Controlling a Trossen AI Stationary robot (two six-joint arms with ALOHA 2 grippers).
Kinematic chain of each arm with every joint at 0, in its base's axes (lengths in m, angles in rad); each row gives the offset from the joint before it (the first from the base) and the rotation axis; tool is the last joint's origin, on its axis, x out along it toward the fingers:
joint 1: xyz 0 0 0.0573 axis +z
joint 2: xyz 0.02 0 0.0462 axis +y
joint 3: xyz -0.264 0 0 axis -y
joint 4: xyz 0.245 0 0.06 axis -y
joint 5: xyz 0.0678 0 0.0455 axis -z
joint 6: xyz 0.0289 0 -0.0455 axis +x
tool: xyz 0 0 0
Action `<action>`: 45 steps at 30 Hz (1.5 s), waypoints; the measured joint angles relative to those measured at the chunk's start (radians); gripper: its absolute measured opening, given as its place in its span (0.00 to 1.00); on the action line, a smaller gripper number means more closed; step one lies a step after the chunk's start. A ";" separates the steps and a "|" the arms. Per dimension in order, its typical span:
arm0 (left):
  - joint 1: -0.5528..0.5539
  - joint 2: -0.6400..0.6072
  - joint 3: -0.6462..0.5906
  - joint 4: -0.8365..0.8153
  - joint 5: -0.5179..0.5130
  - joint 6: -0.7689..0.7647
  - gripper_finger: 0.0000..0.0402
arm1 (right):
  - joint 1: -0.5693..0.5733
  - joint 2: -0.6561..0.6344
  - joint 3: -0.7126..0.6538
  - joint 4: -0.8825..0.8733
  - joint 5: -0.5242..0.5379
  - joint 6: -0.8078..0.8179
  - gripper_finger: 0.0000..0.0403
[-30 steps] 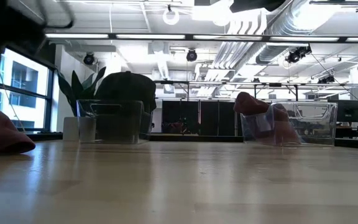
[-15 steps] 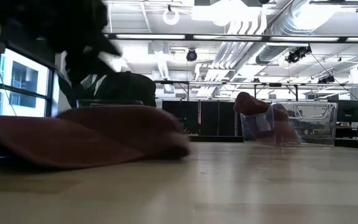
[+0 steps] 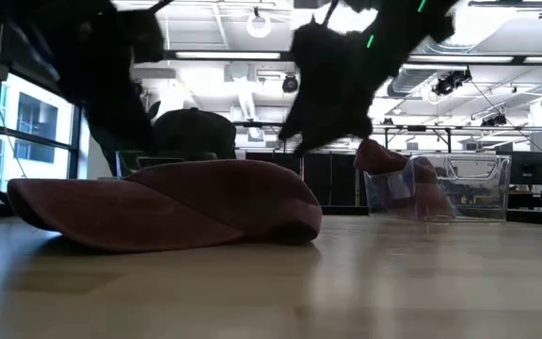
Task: Pick & Place hat
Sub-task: Put the red cap into the right transparent bin
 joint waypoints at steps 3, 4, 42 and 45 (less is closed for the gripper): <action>-0.032 0.047 0.001 -0.024 -0.015 -0.071 0.50 | -0.037 0.080 -0.001 0.036 -0.091 0.027 0.57; -0.041 0.072 0.001 -0.012 -0.016 -0.085 0.50 | -0.044 0.101 -0.001 0.059 -0.132 0.027 0.56; -0.040 0.165 0.228 0.543 -0.059 0.796 0.50 | -0.018 -0.289 0.001 0.004 -0.757 -0.476 0.02; 0.014 0.202 0.229 0.558 0.086 0.758 0.50 | -0.010 -0.289 0.001 -0.017 -0.758 -0.515 0.01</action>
